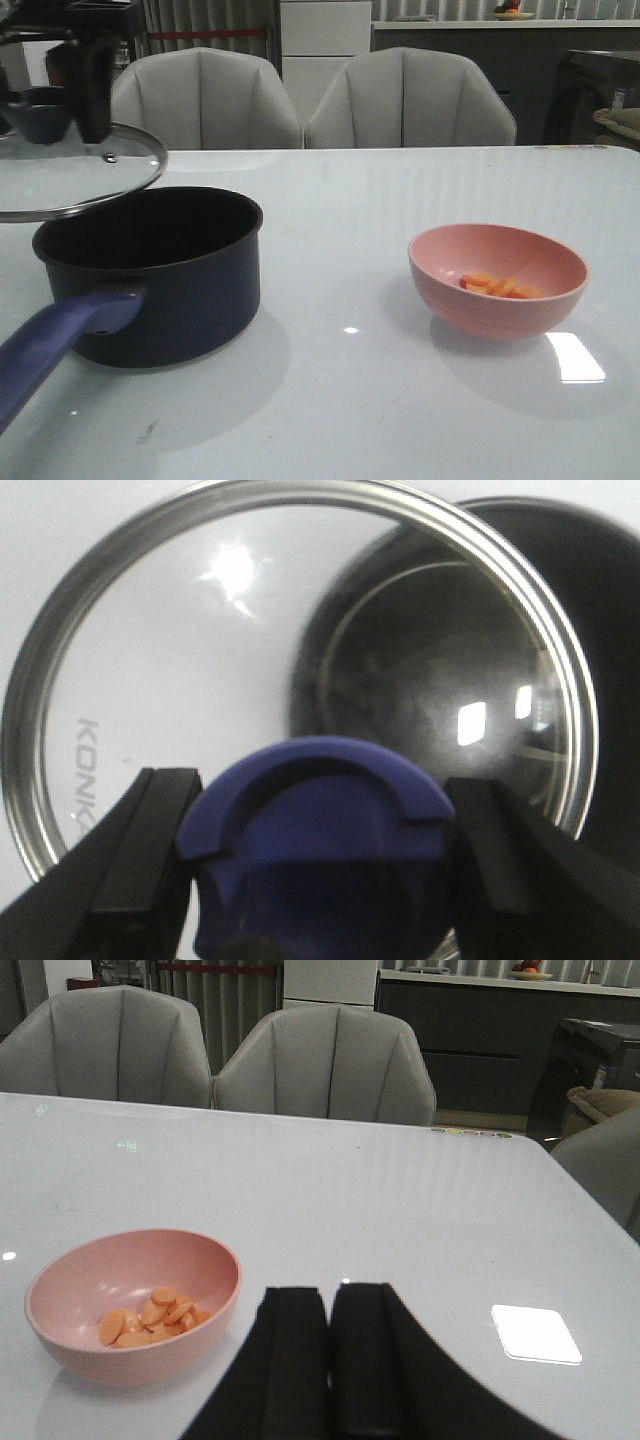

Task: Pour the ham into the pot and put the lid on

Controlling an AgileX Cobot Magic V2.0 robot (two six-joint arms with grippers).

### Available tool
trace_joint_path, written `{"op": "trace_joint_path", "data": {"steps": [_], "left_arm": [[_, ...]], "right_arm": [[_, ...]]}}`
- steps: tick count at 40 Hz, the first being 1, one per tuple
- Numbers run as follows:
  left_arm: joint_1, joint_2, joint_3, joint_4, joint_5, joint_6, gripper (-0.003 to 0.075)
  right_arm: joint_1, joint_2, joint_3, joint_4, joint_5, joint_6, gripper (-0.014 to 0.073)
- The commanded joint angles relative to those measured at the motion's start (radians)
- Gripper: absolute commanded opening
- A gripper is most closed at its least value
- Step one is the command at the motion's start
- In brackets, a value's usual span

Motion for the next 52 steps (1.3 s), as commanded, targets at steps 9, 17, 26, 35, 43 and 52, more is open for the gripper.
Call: {"op": "trace_joint_path", "data": {"steps": [9,17,26,35,43,52], "left_arm": [[0.261,-0.183,0.221,-0.036,-0.161,0.064,0.0302],[0.412,-0.196,0.38,-0.161,-0.267,0.182,0.0302],[0.444,-0.137,0.445,-0.161,-0.382,0.182,0.0303],[0.444,-0.024,0.445,-0.161,-0.381,0.182,0.0303],[0.444,0.031,0.442,-0.161,-0.393,0.182,0.0304],[0.442,0.042,0.432,-0.166,-0.389,0.182,0.0419]], "right_arm": [[-0.006,-0.02,0.01,-0.01,-0.078,0.001,0.0138],[-0.006,-0.02,0.01,-0.01,-0.078,0.001,0.0138],[-0.006,-0.02,0.01,-0.01,-0.078,0.001,0.0138],[-0.006,-0.02,0.01,-0.01,-0.078,0.001,0.0138],[-0.006,-0.02,0.01,-0.01,-0.078,0.001,0.0138],[-0.006,-0.02,0.01,-0.01,-0.078,0.001,0.0138]]}}
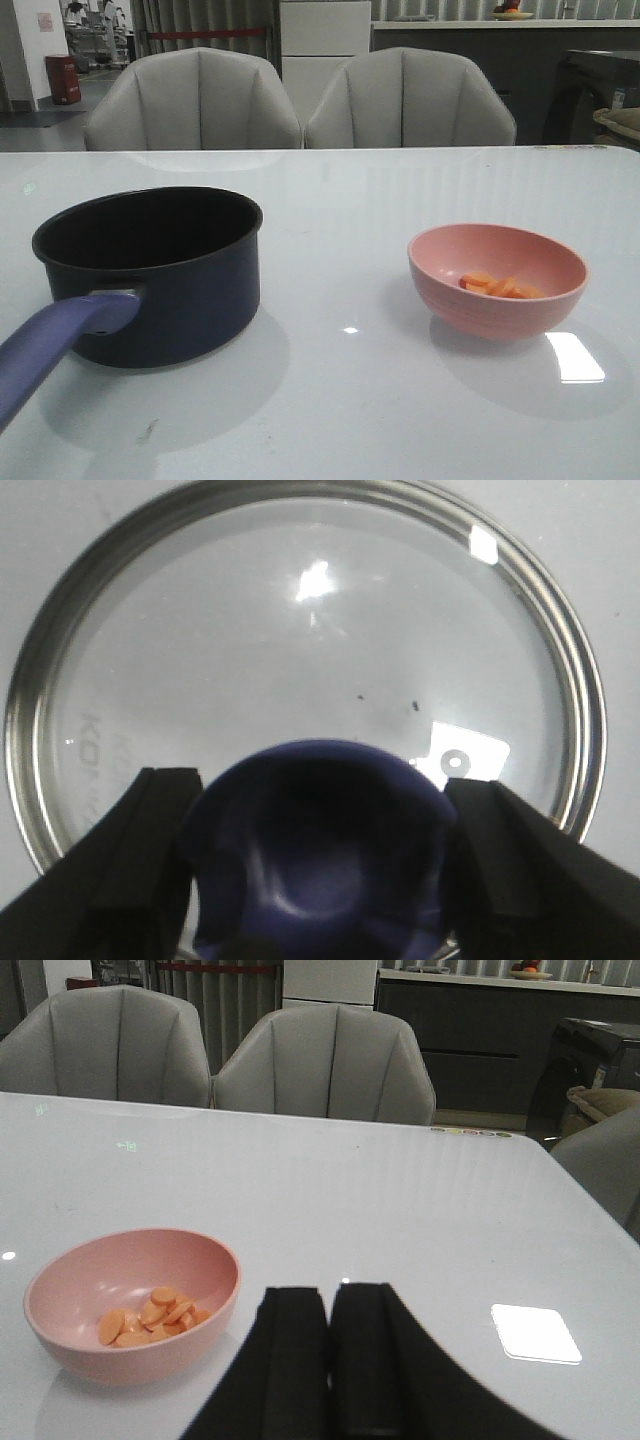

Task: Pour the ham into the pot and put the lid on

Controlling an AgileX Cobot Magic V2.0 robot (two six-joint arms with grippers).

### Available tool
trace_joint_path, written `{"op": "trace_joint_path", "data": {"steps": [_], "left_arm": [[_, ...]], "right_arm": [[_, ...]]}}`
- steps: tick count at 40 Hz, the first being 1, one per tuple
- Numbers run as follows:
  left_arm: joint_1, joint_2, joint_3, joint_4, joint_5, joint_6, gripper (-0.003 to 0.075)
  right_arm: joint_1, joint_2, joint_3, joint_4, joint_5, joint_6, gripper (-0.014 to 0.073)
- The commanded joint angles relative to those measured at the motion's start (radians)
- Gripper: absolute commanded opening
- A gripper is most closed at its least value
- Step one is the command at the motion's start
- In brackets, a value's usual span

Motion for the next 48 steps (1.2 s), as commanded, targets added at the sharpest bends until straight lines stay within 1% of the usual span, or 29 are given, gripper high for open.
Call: {"op": "trace_joint_path", "data": {"steps": [1,4,6,7,14,18,24,28,36,45,48], "left_arm": [[-0.001,-0.017,-0.02,-0.008,-0.024,-0.001,0.0458],[-0.001,-0.017,-0.021,-0.004,-0.024,-0.001,0.0554],[-0.001,-0.017,-0.024,-0.004,-0.026,-0.001,0.0599],[-0.001,-0.017,-0.027,-0.002,-0.02,-0.001,0.0608],[-0.012,-0.022,-0.101,0.003,0.037,0.002,0.0607],[-0.036,-0.046,-0.133,0.003,0.058,0.041,0.0607],[-0.071,-0.15,-0.135,0.012,0.056,0.05,0.0607],[-0.072,-0.254,-0.116,0.017,0.05,0.05,0.0607],[-0.072,-0.49,0.0,0.015,-0.074,0.05,0.0607],[-0.072,-0.788,0.197,0.005,-0.274,0.05,0.0607],[-0.087,-0.894,0.275,0.005,-0.324,0.05,0.0607]], "right_arm": [[-0.006,-0.02,0.01,-0.01,-0.078,0.001,0.0138],[-0.006,-0.02,0.01,-0.01,-0.078,0.001,0.0138],[-0.006,-0.02,0.01,-0.01,-0.078,0.001,0.0138],[-0.006,-0.02,0.01,-0.01,-0.078,0.001,0.0138],[-0.006,-0.02,0.01,-0.01,-0.078,0.001,0.0138],[-0.006,-0.02,0.01,-0.01,-0.078,0.001,0.0138],[-0.006,-0.02,0.01,-0.01,-0.078,0.001,0.0138],[-0.006,-0.02,0.01,-0.01,-0.078,0.001,0.0138],[-0.006,-0.02,0.01,-0.01,-0.078,0.001,0.0138],[-0.006,-0.02,0.01,-0.01,-0.078,0.001,0.0138],[-0.006,-0.02,0.01,-0.01,-0.078,0.001,0.0138]]}}
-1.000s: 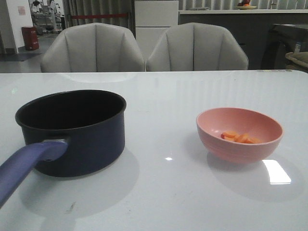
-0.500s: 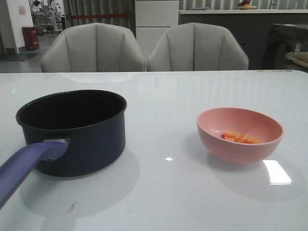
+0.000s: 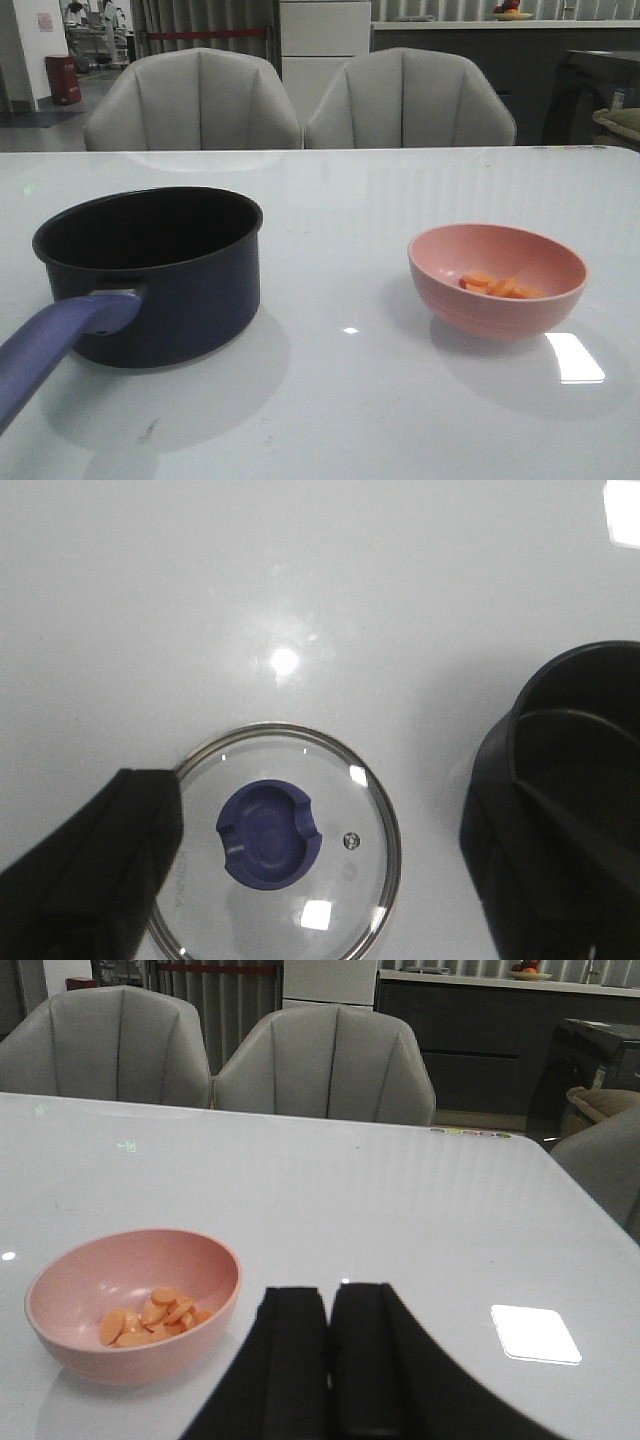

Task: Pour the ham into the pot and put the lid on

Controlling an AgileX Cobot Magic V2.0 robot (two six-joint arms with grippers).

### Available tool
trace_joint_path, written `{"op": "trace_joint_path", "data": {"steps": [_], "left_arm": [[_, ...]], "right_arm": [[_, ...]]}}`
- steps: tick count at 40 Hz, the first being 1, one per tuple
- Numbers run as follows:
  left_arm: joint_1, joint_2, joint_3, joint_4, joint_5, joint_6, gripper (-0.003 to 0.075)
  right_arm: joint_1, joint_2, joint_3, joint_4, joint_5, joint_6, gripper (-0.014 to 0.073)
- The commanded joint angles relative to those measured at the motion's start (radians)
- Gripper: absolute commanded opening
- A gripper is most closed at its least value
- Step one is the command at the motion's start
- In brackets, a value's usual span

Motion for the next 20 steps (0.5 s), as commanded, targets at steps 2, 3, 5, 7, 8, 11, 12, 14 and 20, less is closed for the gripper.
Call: {"op": "trace_joint_path", "data": {"steps": [2,3,5,7,8,11,12,14,20], "left_arm": [[-0.037,-0.182,0.088,-0.009,-0.153,-0.001,0.0607],[-0.047,-0.222,0.105,-0.009,-0.166,-0.001,0.0607],[-0.077,-0.29,0.148,0.001,-0.181,-0.001,0.0607],[-0.111,-0.355,0.18,0.024,-0.183,-0.001,0.0607],[-0.13,-0.391,0.192,0.032,-0.183,-0.001,0.0607],[-0.175,-0.475,0.234,0.042,-0.183,-0.001,0.0607],[-0.185,-0.507,0.247,0.042,-0.183,-0.001,0.0607],[-0.209,-0.568,0.268,0.042,-0.183,-0.001,0.0607],[-0.259,-0.724,0.341,0.047,-0.191,-0.001,0.0607]], "right_arm": [[-0.006,-0.02,0.01,-0.01,-0.078,0.001,0.0138],[-0.006,-0.02,0.01,-0.01,-0.078,0.001,0.0138],[-0.006,-0.02,0.01,-0.01,-0.078,0.001,0.0138],[-0.006,-0.02,0.01,-0.01,-0.078,0.001,0.0138],[-0.006,-0.02,0.01,-0.01,-0.078,0.001,0.0138],[-0.006,-0.02,0.01,-0.01,-0.078,0.001,0.0138],[-0.006,-0.02,0.01,-0.01,-0.078,0.001,0.0138],[-0.006,-0.02,0.01,-0.01,-0.078,0.001,0.0138],[-0.006,-0.019,0.01,-0.01,-0.078,0.001,0.0138]]}}
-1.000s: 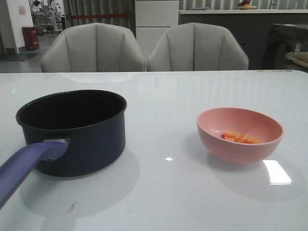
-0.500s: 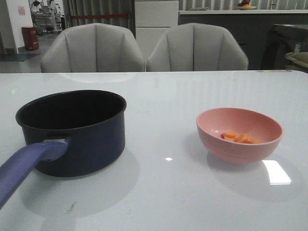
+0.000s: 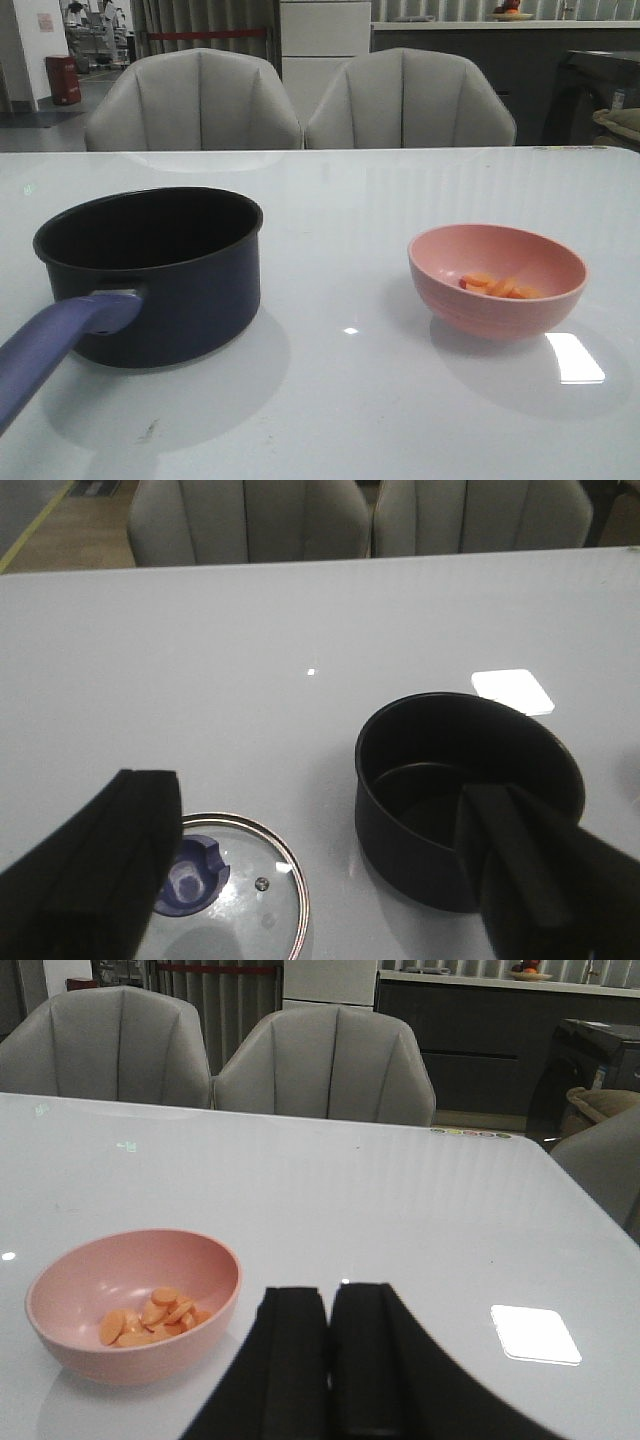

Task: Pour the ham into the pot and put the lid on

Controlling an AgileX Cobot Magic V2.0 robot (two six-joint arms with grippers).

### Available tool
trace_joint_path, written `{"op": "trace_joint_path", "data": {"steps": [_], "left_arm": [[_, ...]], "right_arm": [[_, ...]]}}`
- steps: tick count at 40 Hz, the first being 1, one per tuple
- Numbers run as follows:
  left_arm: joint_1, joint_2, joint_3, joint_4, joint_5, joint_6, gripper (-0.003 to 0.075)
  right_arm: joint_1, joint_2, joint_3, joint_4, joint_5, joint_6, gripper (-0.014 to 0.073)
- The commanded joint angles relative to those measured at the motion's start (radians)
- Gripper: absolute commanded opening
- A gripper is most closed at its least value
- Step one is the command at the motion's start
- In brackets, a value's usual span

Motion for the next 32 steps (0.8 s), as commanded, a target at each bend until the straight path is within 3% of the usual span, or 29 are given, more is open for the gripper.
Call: {"op": "trace_joint_path", "data": {"steps": [1,9,20,28,32], "left_arm": [[-0.041,-0.089,0.025,0.014,-0.088,-0.003,0.0607],[-0.114,-0.264,0.132,0.014,-0.178,-0.003,0.0607],[-0.127,-0.324,0.134,0.014,-0.166,-0.003,0.0607],[-0.127,-0.324,0.134,0.014,-0.166,-0.003,0.0607],[-0.127,-0.324,0.134,0.014,-0.166,-0.003,0.0607]], "right_arm": [[-0.006,-0.019,0.01,-0.01,-0.078,0.001,0.0138],[-0.006,-0.019,0.01,-0.01,-0.078,0.001,0.0138],[-0.006,-0.019,0.01,-0.01,-0.106,0.001,0.0138],[-0.006,-0.019,-0.013,-0.01,-0.273,0.001,0.0138],[-0.006,0.011,-0.102,-0.01,-0.175,0.001,0.0138]]}}
